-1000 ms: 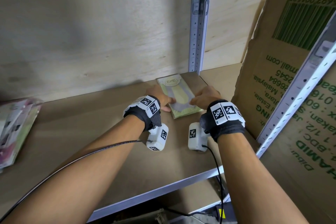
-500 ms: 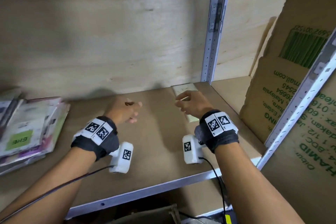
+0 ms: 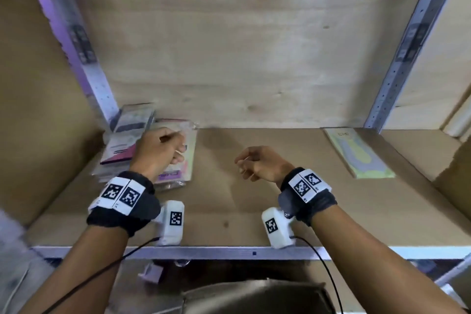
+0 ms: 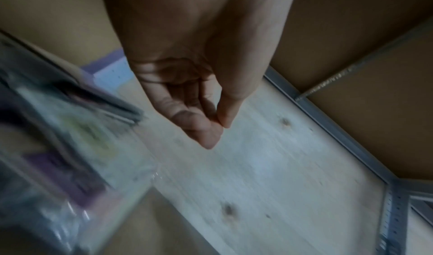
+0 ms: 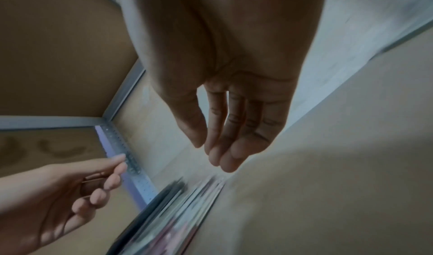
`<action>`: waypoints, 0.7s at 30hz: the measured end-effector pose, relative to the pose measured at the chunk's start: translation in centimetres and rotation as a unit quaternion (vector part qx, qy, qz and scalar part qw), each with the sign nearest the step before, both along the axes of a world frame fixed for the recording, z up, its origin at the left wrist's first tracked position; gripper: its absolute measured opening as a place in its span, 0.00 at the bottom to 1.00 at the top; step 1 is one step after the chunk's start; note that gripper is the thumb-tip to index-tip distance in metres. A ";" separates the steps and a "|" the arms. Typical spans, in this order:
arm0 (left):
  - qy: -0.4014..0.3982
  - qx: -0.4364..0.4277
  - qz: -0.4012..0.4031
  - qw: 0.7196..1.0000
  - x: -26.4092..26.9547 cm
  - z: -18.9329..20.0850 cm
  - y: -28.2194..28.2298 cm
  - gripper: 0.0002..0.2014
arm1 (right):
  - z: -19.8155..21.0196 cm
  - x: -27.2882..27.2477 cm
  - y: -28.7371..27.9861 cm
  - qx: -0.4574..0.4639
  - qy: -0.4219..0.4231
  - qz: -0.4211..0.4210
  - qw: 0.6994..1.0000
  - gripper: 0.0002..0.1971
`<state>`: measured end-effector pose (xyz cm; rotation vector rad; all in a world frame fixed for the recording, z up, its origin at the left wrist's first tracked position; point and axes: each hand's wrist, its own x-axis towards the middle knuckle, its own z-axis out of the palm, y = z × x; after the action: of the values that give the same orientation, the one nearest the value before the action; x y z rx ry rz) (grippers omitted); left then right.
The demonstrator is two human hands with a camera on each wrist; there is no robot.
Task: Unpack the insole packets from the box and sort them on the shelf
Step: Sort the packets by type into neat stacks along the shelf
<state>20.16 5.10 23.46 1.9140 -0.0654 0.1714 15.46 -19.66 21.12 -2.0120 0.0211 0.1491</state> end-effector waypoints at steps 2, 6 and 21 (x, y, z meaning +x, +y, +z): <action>-0.001 0.010 0.020 1.000 0.2 0.3 2.6 0.08 | 0.1 2.0 3.2 0.000 0.020 0.006 1.000 0.04; 0.006 -0.006 0.061 0.998 0.4 0.3 6.4 0.09 | 0.5 5.8 9.2 0.016 0.062 -0.010 0.998 0.09; 0.019 -0.002 0.063 0.998 -0.8 -1.1 8.8 0.12 | -0.9 9.0 13.5 -0.126 0.088 -0.019 0.988 0.35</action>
<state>19.37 13.91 22.36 1.9171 0.0817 0.2204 24.49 -6.16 20.25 -2.2428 0.1997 0.3134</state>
